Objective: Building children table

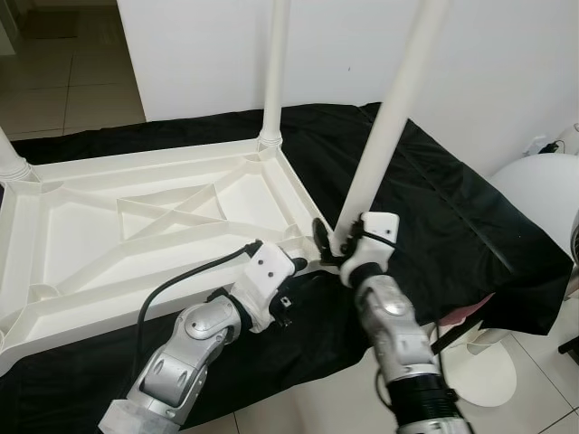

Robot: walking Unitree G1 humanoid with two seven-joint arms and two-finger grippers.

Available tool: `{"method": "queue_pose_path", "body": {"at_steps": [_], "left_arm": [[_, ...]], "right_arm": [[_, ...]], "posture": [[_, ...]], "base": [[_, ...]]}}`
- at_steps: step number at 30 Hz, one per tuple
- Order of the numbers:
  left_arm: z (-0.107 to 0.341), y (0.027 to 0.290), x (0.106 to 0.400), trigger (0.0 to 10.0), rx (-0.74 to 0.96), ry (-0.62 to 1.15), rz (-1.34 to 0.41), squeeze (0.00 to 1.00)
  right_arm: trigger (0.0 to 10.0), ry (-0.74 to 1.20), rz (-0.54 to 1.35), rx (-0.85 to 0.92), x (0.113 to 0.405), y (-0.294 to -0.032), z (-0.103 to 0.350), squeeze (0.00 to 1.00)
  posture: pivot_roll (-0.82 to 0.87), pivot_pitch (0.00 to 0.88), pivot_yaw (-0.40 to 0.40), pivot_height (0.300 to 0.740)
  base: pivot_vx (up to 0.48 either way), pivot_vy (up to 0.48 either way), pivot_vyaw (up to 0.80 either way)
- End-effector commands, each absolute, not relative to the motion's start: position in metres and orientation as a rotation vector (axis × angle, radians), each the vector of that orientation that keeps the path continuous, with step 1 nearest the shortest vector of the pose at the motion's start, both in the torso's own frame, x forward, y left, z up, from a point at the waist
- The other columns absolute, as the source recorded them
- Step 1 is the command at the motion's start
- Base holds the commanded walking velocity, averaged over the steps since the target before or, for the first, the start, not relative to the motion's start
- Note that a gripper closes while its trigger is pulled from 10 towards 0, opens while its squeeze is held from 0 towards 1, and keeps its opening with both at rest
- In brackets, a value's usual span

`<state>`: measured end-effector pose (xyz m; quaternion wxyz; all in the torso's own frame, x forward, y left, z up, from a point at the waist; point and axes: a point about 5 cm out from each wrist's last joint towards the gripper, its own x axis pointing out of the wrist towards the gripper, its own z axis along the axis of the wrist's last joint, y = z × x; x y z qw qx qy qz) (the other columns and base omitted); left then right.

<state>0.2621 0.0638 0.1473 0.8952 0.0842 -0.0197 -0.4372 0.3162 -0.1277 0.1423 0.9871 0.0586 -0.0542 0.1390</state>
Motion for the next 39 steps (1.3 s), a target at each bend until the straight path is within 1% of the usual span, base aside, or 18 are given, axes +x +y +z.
{"method": "queue_pose_path", "body": {"at_steps": [1,2,7,9,12,13,19,26,27,28,29,30,31,32,33,39], "left_arm": [[0.149,0.064,0.261,10.0,0.182,-0.054,-0.911,0.0],[0.15,0.064,0.262,10.0,0.181,-0.055,-0.908,0.0],[0.151,0.065,0.263,10.0,0.178,-0.057,-0.903,0.0],[0.151,0.066,0.263,10.0,0.178,-0.055,-0.905,0.0],[0.151,0.066,0.263,10.0,0.178,-0.054,-0.906,0.0],[0.151,0.066,0.263,10.0,0.178,-0.054,-0.906,0.0],[0.153,0.066,0.264,10.0,0.186,-0.054,-0.912,0.0],[0.153,0.065,0.264,10.0,0.184,-0.056,-0.911,0.0],[0.153,0.065,0.264,10.0,0.183,-0.058,-0.909,0.0],[0.154,0.065,0.264,10.0,0.182,-0.059,-0.908,0.0],[0.154,0.065,0.264,10.0,0.182,-0.059,-0.908,0.0],[0.154,0.065,0.264,10.0,0.181,-0.059,-0.906,0.0],[0.154,0.065,0.264,10.0,0.181,-0.059,-0.906,0.0],[0.154,0.064,0.264,10.0,0.181,-0.06,-0.905,0.0],[0.154,0.064,0.264,10.0,0.18,-0.061,-0.903,0.0],[0.153,0.064,0.264,10.0,0.177,-0.06,-0.898,0.0]], "right_arm": [[10.0,-0.097,0.311,0.13,0.316,-0.129,0.137,0.0],[10.0,-0.094,0.333,0.111,0.317,-0.134,0.136,0.0],[10.0,-0.086,0.369,0.079,0.32,-0.143,0.134,0.0],[10.0,-0.077,0.404,0.028,0.327,-0.154,0.135,0.0],[10.0,-0.074,0.416,0.016,0.329,-0.158,0.135,0.0],[10.0,-0.074,0.416,0.016,0.329,-0.158,0.135,0.0],[10.0,-0.05,0.595,-0.068,0.341,-0.153,0.136,0.0],[10.0,-0.042,0.674,-0.103,0.348,-0.149,0.137,0.0],[9.1,-0.038,0.695,-0.116,0.35,-0.148,0.137,0.0],[6.7,-0.035,0.704,-0.12,0.352,-0.147,0.137,0.0],[6.7,-0.035,0.704,-0.12,0.352,-0.147,0.137,0.0],[4.0,-0.031,0.714,-0.119,0.353,-0.147,0.137,0.0],[4.0,-0.031,0.714,-0.119,0.353,-0.147,0.137,0.0],[1.5,-0.028,0.718,-0.121,0.353,-0.147,0.136,0.0],[0.0,-0.023,0.723,-0.124,0.354,-0.147,0.136,0.0],[0.0,-0.015,0.742,-0.126,0.354,-0.149,0.132,0.0]], "posture": [[0.0,0.024,-0.078,0.74],[-0.01,0.028,-0.075,0.74],[-0.01,0.031,-0.068,0.74],[-0.01,0.034,-0.058,0.74],[-0.01,0.034,-0.058,0.74],[-0.01,0.034,-0.058,0.74],[0.0,0.037,-0.047,0.74],[0.0,0.037,-0.05,0.74],[0.0,0.037,-0.054,0.74],[0.0,0.036,-0.057,0.74],[0.0,0.036,-0.057,0.74],[0.0,0.036,-0.058,0.74],[0.0,0.036,-0.058,0.74],[0.0,0.036,-0.061,0.74],[0.01,0.038,-0.062,0.74],[0.0,0.04,-0.068,0.74]], "base": [[0.0,0.0,0.0],[0.0,0.0,0.0],[0.0,0.0,0.0],[0.0,0.0,0.0],[0.0,0.0,0.0],[0.0,0.0,0.0],[0.0,0.0,0.0],[0.0,0.0,0.0],[0.0,0.0,0.0],[0.0,0.0,0.0],[0.0,0.0,0.0],[0.0,0.0,0.0],[0.0,0.0,0.0],[0.0,0.0,0.0],[0.0,0.0,0.0],[0.0,0.0,0.0]]}}
